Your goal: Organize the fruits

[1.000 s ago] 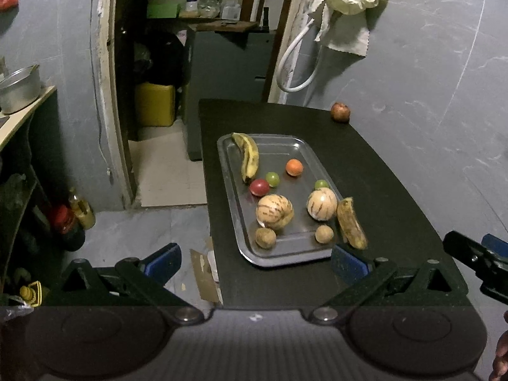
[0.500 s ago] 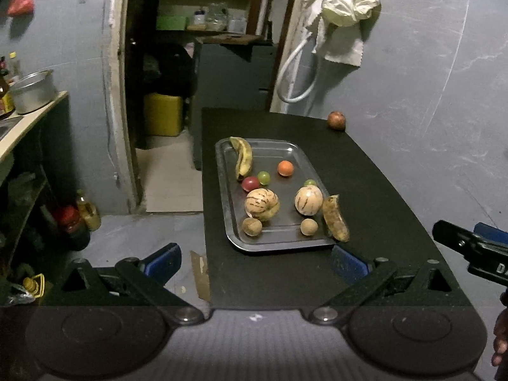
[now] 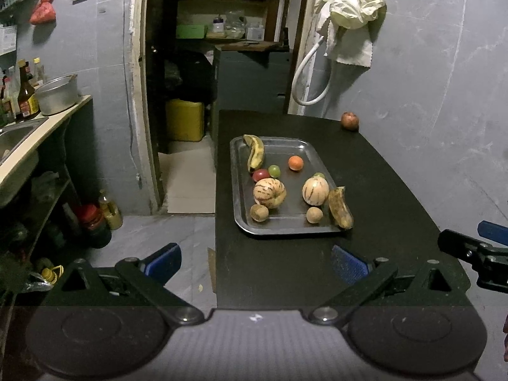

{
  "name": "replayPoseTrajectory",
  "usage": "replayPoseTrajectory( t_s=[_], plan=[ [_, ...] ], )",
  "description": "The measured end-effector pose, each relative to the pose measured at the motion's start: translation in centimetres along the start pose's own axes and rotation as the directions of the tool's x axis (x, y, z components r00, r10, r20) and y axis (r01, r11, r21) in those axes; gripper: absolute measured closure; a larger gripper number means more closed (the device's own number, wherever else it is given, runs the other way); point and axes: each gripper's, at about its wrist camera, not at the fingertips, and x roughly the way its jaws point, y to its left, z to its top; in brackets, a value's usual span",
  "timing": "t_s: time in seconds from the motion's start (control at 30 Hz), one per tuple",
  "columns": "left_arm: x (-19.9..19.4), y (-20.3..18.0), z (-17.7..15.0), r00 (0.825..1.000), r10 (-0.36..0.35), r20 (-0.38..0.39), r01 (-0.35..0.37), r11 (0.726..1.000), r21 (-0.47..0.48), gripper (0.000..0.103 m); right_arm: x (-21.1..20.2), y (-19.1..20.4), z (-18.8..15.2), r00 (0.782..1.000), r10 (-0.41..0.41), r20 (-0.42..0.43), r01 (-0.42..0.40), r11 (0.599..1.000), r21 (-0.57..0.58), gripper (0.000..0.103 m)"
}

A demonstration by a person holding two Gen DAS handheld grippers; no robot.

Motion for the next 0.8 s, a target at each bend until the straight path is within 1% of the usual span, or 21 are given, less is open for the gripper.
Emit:
replayPoseTrajectory(
  t_s=[0.3,0.57,0.8],
  plan=[
    [-1.0,-0.3,-1.0,1.000,0.025,0.005,-0.025,1.000,-0.002,0.001,-0.5,-0.6,-0.9,1.000,0.010,-0.004,-0.010,1.000,0.016,0.001],
    [-2.3,-0.4,-1.8,0.999,0.046,0.023,-0.046,0.999,-0.005,0.001,-0.7,-0.7,-1.9,0.999,0.027,-0.042,-0.027,1.000,-0.002,0.001],
    [-3.4,-0.4,-2.3,0.997,0.062,0.042,-0.062,0.998,-0.008,0.001,-1.5,-0.6,-1.9,0.998,0.063,-0.023,-0.064,0.998,-0.010,0.001]
  ],
)
